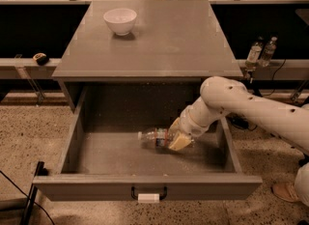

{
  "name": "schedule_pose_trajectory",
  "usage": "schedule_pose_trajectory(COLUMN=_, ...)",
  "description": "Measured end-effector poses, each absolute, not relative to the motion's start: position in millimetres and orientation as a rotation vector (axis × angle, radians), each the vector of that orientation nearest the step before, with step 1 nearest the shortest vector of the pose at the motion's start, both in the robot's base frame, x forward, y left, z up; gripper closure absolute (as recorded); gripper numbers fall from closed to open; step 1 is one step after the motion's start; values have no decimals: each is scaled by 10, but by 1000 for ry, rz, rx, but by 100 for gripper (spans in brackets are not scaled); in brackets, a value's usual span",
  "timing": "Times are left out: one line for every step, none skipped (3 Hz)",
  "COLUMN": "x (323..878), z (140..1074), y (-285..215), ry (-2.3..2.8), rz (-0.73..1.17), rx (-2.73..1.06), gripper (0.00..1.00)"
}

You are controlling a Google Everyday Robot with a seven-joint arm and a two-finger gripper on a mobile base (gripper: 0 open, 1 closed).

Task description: Place water bottle into top drawer

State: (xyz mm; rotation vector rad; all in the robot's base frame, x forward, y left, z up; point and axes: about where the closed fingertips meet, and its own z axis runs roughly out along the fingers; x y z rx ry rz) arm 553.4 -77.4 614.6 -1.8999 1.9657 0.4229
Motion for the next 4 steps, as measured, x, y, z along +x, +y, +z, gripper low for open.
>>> schedule_pose_trajectory(x=5534, z=6147, y=-774, ry=1966, rz=423, rx=-1900, gripper=58)
schedule_pose_trajectory(x=5533, z=6146, y=-774, ry=1966, rz=423, rx=-1900, gripper=35)
schedule_pose_trajectory(x=5533, z=6146, y=-773, ry=1966, rz=423, rx=-1900, gripper=11)
schedule_pose_trajectory(x=5533, z=6146, y=-773, ry=1966, rz=423, rx=-1900, gripper=0)
